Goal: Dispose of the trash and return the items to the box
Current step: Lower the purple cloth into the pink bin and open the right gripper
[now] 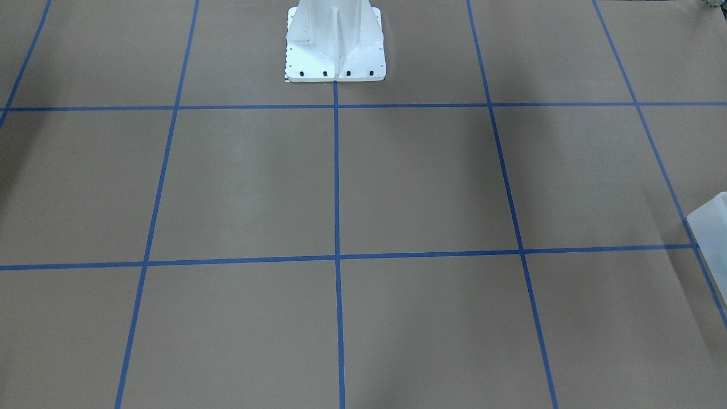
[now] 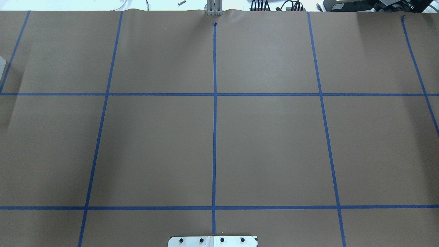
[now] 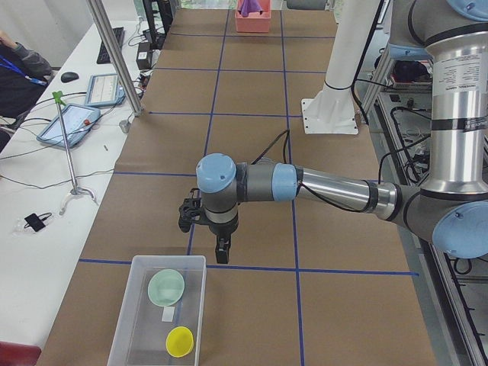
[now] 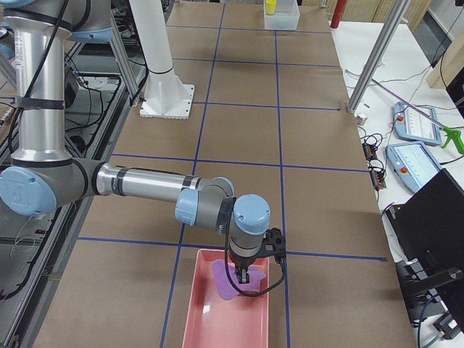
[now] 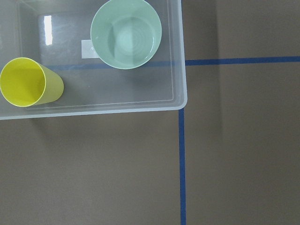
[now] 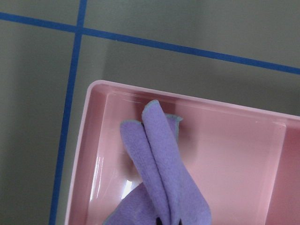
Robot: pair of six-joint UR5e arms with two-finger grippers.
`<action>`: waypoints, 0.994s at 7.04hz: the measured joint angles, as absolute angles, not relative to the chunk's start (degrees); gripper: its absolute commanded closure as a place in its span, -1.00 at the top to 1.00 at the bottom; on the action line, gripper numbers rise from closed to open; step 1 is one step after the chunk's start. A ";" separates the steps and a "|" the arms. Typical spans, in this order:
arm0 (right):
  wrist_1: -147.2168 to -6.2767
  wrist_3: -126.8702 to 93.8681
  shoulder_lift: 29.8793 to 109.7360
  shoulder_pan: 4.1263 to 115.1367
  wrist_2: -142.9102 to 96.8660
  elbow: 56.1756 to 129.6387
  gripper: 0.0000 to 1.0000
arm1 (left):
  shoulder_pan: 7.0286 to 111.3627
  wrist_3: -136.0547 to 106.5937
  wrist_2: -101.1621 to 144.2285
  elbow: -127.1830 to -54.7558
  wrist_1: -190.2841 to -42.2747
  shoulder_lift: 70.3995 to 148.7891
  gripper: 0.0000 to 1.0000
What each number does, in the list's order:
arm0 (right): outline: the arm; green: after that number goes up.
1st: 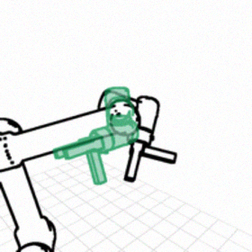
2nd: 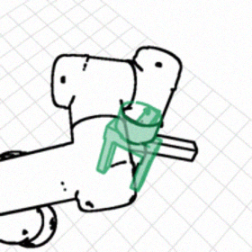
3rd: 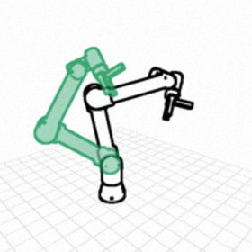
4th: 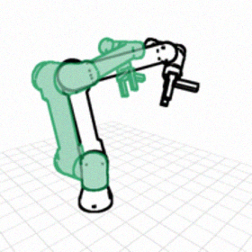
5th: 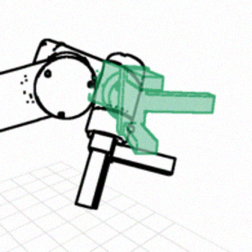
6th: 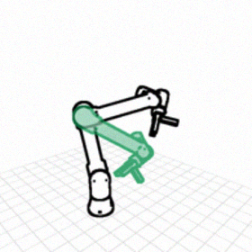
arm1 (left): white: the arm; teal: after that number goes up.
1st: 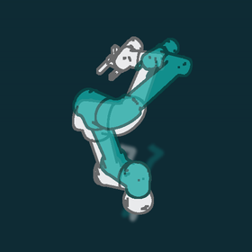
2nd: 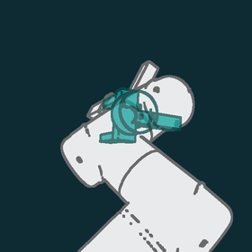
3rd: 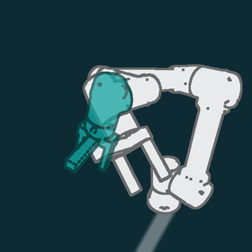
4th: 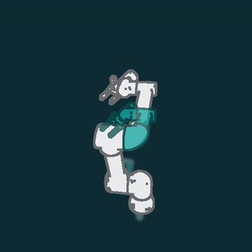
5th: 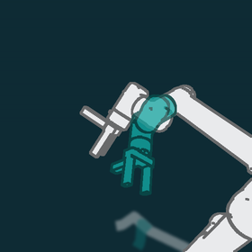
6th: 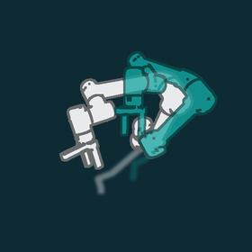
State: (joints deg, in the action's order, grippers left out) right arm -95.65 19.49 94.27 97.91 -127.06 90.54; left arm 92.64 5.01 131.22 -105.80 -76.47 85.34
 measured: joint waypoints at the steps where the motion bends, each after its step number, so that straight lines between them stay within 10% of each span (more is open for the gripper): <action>1: -94.86 17.33 94.31 97.57 -127.19 89.81 -1.00 | 92.64 5.01 131.24 -105.78 -76.45 85.34 1.00; 3: -94.43 11.79 94.33 95.63 -127.88 89.58 -1.00 | 92.64 5.01 131.30 -105.70 -76.39 85.29 1.00; 5: -94.32 8.56 94.29 93.90 -129.40 89.70 0.99 | 92.64 5.01 131.31 -105.66 -76.38 85.26 1.00; 7: -94.29 6.51 94.04 93.16 -130.91 91.05 1.00 | 92.64 5.01 131.52 -105.65 -76.37 85.25 1.00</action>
